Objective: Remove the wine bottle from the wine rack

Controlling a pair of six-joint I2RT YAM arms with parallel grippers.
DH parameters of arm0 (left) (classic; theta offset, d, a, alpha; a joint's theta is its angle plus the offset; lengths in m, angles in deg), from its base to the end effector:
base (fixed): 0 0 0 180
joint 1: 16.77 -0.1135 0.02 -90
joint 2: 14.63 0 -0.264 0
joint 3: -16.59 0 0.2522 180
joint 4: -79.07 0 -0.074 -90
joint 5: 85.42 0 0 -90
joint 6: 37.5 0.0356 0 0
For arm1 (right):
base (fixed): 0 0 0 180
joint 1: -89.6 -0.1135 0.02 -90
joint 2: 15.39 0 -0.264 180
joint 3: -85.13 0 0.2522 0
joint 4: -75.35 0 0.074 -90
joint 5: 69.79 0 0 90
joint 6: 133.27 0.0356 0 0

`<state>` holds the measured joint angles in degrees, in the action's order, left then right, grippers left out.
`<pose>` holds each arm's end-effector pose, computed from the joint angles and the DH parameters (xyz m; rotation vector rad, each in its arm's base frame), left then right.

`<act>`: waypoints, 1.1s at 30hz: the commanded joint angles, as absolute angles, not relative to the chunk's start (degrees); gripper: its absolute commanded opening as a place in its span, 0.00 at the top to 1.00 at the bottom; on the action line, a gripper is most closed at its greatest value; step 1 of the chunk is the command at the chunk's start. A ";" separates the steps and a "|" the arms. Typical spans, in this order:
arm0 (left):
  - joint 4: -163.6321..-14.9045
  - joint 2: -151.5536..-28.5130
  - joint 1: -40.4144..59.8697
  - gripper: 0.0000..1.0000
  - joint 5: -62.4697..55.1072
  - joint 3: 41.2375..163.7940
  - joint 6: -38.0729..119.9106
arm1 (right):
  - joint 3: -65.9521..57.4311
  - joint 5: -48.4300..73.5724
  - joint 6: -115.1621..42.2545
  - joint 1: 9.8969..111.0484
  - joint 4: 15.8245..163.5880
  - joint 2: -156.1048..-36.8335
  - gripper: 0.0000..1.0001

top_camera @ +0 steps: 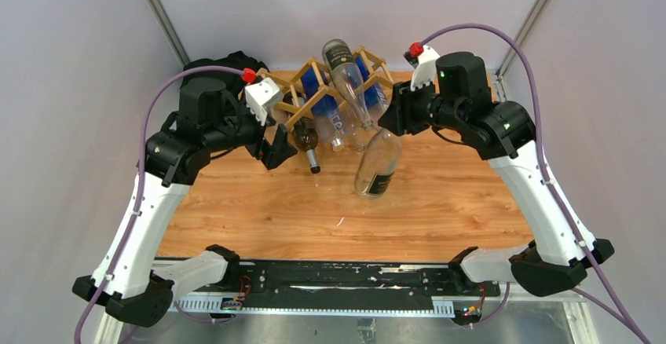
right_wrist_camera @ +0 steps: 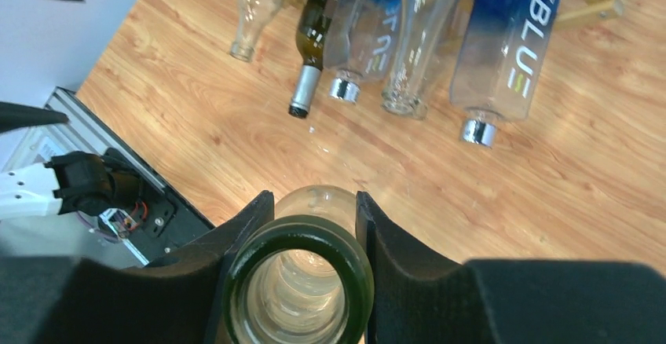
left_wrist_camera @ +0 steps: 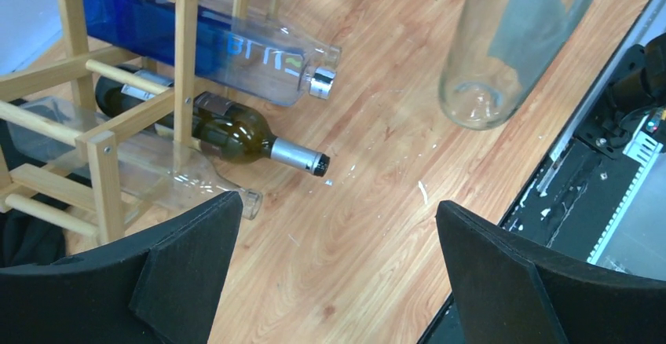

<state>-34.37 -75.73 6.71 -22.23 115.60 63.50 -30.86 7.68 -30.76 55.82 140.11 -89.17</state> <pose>0.1626 -0.0881 0.4489 0.8838 1.8708 -0.6175 0.1898 0.1362 0.4947 -0.5194 1.9622 0.7355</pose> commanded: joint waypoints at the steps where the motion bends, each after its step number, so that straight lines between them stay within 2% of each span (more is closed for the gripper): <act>1: -30.71 -77.91 6.74 0.00 -18.66 118.66 63.99 | -31.07 11.06 -33.29 57.91 139.11 -85.57 1.00; 8: -25.82 -84.48 2.30 0.00 -17.94 123.76 63.61 | -27.69 24.51 -35.50 62.57 140.35 -83.86 1.00; 13: -25.64 -86.44 -1.55 0.00 -18.71 125.64 63.63 | -26.76 31.22 -35.95 68.39 137.30 -87.49 1.00; 20: -25.29 -87.89 -1.92 0.00 -17.19 125.39 63.25 | -29.27 34.35 -35.30 76.82 128.40 -98.49 1.00; 29: -24.56 -89.40 -1.99 0.00 -18.70 126.37 63.37 | -42.45 39.27 -37.89 79.25 121.16 -115.56 1.00; 33: -24.50 -89.70 -2.00 0.00 -19.24 126.50 63.36 | -43.80 38.80 -37.65 79.58 117.61 -118.96 1.00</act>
<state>-25.65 -89.17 -1.66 -18.05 124.65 63.61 -38.60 35.94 -36.70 78.40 127.11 -119.59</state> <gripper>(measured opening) 0.997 0.421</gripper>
